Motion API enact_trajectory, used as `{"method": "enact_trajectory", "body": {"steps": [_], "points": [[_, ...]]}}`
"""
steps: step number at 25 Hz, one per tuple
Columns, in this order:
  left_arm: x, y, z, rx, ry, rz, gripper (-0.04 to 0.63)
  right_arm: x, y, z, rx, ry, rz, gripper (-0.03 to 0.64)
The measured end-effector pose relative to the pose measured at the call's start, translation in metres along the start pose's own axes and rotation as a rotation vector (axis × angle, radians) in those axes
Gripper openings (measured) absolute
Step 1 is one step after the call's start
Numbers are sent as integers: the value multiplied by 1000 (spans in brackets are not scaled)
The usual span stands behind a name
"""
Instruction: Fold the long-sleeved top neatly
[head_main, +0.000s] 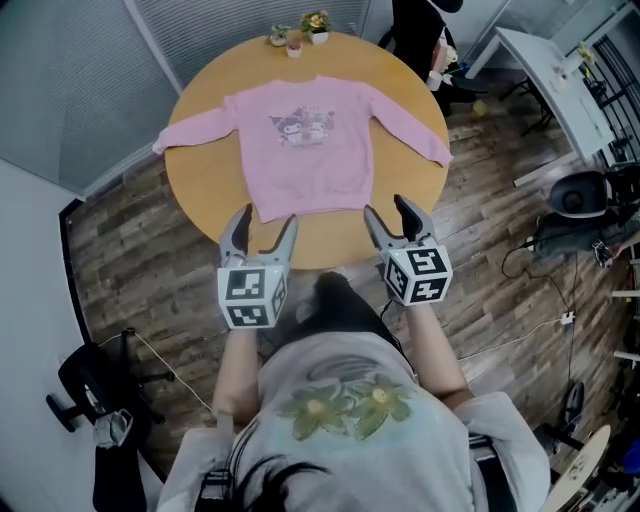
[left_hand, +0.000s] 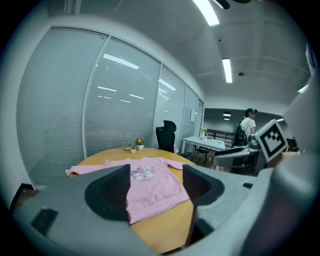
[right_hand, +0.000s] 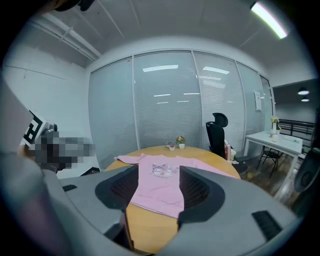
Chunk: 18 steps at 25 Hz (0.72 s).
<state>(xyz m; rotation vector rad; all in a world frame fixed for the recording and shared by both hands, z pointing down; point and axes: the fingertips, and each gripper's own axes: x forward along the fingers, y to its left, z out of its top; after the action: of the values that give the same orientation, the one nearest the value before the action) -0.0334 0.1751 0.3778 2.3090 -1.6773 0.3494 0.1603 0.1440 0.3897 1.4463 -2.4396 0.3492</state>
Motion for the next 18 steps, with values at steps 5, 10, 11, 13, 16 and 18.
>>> {"method": "enact_trajectory", "body": {"steps": [5, 10, 11, 13, 16, 18], "points": [[29, 7, 1, 5, 31, -2, 310, 27, -45, -10, 30, 40, -63, 249], [63, 14, 3, 15, 72, -5, 310, 54, -88, -15, 68, 73, -103, 250], [70, 15, 3, 16, 81, -3, 310, 58, -98, -17, 76, 81, -113, 250], [85, 14, 3, 15, 98, -5, 310, 66, -119, -23, 90, 99, -134, 249], [112, 9, 4, 18, 126, -18, 310, 80, -151, -31, 117, 126, -171, 250], [131, 3, 5, 19, 143, -30, 310, 87, -171, -38, 134, 145, -195, 249]]}}
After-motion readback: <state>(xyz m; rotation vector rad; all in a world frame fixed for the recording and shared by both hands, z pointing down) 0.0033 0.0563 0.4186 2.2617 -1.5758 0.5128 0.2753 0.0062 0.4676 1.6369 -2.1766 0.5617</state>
